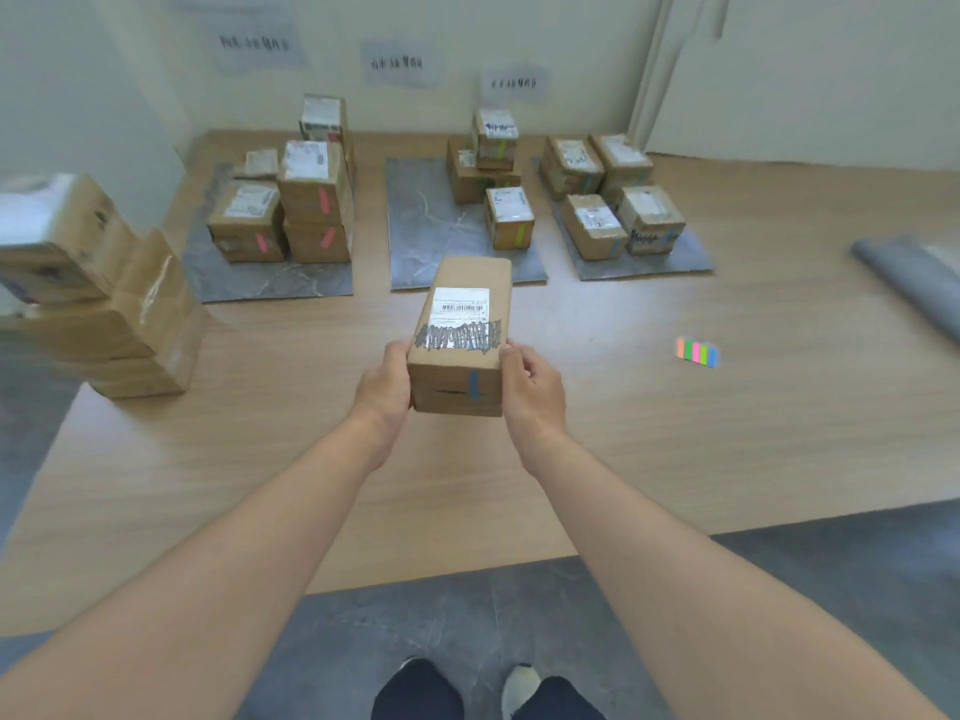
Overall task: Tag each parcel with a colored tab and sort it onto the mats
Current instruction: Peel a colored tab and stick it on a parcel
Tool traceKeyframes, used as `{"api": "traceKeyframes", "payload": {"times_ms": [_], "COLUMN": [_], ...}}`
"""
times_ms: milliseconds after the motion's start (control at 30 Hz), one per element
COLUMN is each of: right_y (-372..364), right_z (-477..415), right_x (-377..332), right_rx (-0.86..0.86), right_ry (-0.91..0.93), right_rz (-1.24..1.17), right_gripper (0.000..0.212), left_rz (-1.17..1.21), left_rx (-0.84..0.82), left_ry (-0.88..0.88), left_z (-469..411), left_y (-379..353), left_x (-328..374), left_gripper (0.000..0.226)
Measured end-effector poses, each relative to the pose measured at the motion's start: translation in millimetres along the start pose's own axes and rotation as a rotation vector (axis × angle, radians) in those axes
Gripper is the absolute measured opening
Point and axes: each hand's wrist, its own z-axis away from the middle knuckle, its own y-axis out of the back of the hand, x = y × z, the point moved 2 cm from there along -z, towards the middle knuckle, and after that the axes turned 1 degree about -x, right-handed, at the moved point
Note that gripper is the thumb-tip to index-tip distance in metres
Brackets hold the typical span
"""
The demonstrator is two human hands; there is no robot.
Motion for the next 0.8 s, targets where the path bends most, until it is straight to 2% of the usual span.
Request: {"api": "traceKeyframes", "payload": {"times_ms": [100, 367, 533, 800], "right_y": [7.6, 23.4, 30.2, 64.1], "right_z": [9.1, 39.2, 48.3, 35.5], "right_x": [-41.5, -127.0, -152.7, -169.9], "right_rx": [0.012, 0.022, 0.015, 0.036], "right_ry": [0.06, 0.144, 0.163, 0.19], "right_rz": [-0.031, -0.005, -0.021, -0.041], "right_gripper": [0.031, 0.026, 0.026, 0.021], "left_rz": [-0.045, -0.058, -0.101, -0.078], "left_rx": [-0.043, -0.082, -0.131, -0.153], "left_ry": [-0.062, -0.174, -0.231, -0.234], "left_z": [16.6, 54.0, 68.8, 72.9], "left_y": [2.5, 10.1, 8.3, -30.0], "left_x": [42.3, 117.2, 145.1, 164.3], "left_gripper": [0.039, 0.035, 0.04, 0.033]}}
